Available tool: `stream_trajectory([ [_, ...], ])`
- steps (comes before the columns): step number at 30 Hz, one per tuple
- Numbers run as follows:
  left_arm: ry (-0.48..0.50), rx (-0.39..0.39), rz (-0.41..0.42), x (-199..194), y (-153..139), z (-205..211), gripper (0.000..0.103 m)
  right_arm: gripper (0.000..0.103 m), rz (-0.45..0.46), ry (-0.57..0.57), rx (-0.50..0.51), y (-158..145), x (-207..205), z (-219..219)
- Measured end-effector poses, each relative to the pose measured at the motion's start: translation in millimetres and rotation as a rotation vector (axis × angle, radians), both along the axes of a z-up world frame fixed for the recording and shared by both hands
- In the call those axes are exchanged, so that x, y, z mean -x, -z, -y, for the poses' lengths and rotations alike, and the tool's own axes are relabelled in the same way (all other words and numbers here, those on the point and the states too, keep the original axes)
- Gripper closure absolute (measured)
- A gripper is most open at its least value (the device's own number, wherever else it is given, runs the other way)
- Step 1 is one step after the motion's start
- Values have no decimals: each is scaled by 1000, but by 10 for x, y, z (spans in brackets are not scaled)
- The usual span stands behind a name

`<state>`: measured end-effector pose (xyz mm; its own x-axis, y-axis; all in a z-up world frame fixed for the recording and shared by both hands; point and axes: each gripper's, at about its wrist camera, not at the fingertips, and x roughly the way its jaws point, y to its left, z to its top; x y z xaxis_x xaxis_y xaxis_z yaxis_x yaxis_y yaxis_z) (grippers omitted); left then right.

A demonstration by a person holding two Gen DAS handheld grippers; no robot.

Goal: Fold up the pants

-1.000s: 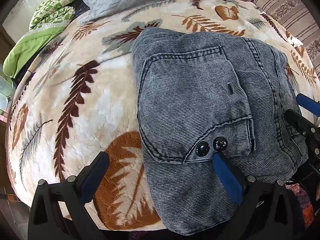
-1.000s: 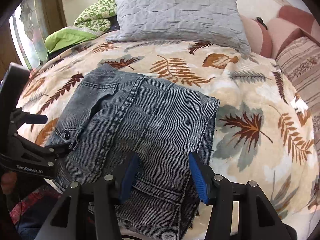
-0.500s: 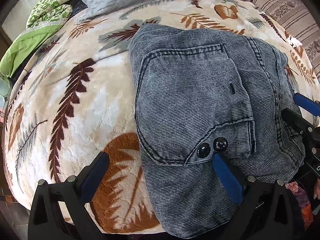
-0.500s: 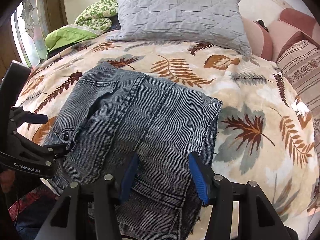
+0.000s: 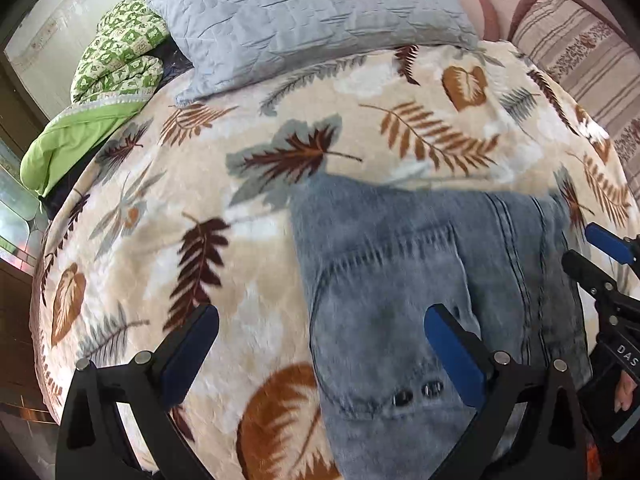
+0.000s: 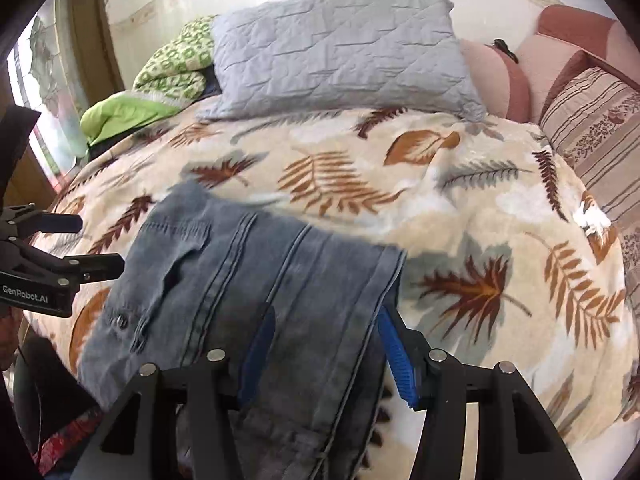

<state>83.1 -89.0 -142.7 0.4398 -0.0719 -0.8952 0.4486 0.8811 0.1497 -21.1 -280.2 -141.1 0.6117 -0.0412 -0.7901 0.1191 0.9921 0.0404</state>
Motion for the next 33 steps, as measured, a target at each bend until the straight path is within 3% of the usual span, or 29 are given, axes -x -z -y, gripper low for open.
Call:
stream_trajectory([
  [6, -42, -15, -4, -418, 250, 224, 0, 46, 0, 11, -75, 51, -448, 179],
  [9, -45, -42, -54, -539, 477, 304, 0, 44, -28, 11, -123, 196, -611, 246],
  [15, -85, 23, -102, -615, 526, 212, 0, 40, -57, 46, -267, 368, -669, 432],
  [18, -76, -7, -59, -498, 392, 141, 0, 40, -23, 31, -228, 262, -574, 373],
  [25, -54, 49, -19, -15, 125, -313, 0, 40, 27, -41, -198, 39, -131, 177],
  [30, 3, 52, -47, 423, 194, -435, 0, 39, 1, -115, -169, 62, 163, -77],
  [33, 52, 16, -60, 671, 303, -412, 0, 39, -42, -136, -173, 145, 273, -206],
])
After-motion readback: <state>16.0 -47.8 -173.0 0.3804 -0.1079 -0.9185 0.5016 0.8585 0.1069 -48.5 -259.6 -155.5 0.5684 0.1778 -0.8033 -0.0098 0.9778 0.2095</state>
